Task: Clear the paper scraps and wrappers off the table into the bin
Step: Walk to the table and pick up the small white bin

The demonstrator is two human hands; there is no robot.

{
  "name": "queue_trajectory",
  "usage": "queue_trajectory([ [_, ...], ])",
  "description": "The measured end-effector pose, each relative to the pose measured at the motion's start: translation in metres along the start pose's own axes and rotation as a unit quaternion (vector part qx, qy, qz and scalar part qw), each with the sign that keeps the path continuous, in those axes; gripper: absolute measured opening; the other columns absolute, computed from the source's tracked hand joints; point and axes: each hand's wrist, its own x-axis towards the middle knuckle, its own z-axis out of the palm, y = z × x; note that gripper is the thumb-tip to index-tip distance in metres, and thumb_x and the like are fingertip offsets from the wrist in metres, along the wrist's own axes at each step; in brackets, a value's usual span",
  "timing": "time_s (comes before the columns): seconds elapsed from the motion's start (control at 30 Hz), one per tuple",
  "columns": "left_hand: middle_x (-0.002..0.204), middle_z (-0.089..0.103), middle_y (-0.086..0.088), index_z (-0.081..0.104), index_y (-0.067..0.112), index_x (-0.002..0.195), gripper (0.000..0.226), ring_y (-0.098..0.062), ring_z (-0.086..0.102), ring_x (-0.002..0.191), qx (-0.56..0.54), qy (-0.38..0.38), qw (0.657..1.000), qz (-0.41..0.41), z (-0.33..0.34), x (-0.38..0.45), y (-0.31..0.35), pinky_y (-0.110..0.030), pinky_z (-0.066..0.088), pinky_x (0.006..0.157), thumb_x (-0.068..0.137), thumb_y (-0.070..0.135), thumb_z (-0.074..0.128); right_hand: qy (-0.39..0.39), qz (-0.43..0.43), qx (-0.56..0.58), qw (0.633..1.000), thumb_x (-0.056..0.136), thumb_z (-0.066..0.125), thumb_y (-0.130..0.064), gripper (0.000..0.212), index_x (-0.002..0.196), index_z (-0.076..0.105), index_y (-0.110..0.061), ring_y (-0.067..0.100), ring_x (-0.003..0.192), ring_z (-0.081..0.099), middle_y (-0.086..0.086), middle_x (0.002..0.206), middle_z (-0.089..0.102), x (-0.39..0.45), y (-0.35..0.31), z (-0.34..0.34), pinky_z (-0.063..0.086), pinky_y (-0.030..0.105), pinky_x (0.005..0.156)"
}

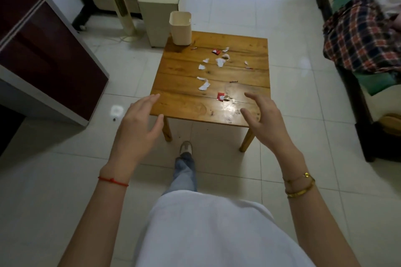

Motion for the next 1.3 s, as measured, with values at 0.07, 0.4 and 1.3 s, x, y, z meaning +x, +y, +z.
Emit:
queue_trajectory([
  [0.07, 0.141, 0.048, 0.000, 0.038, 0.024, 0.140, 0.050, -0.014, 0.043, 0.130, -0.007, -0.011, 1.000, -0.001, 0.008, 0.036, -0.011, -0.028, 0.036, 0.104, 0.092, 0.033, 0.047, -0.003, 0.005, -0.004, 1.000, 0.093, 0.060, -0.023, 0.040, 0.130, 0.053, -0.014, 0.018, 0.122, 0.049, 0.003, 0.128, 0.058, 0.035, 0.005, 0.011, 0.038, 0.035, 0.105],
  [0.4, 0.141, 0.048, 0.002, 0.039, 0.024, 0.140, 0.048, -0.012, 0.042, 0.131, -0.022, -0.061, 0.998, 0.024, 0.016, 0.239, -0.065, -0.030, 0.038, 0.106, 0.093, 0.032, 0.047, 0.013, 0.059, -0.018, 0.998, 0.094, 0.058, -0.029, 0.041, 0.133, 0.050, -0.017, 0.016, 0.126, 0.046, 0.000, 0.132, 0.055, 0.224, 0.009, 0.052, 0.036, 0.030, 0.105],
  [1.3, 0.139, 0.050, -0.012, 0.038, 0.011, 0.139, 0.059, -0.031, 0.050, 0.125, -0.089, -0.145, 0.954, -0.247, 0.267, 0.681, -0.239, -0.038, 0.044, 0.095, 0.089, 0.040, 0.051, -0.039, 0.125, -0.039, 0.991, 0.096, 0.053, -0.032, 0.043, 0.136, 0.047, -0.018, 0.014, 0.125, 0.045, -0.001, 0.134, 0.054, 0.573, 0.141, 0.191, 0.035, 0.029, 0.104],
])
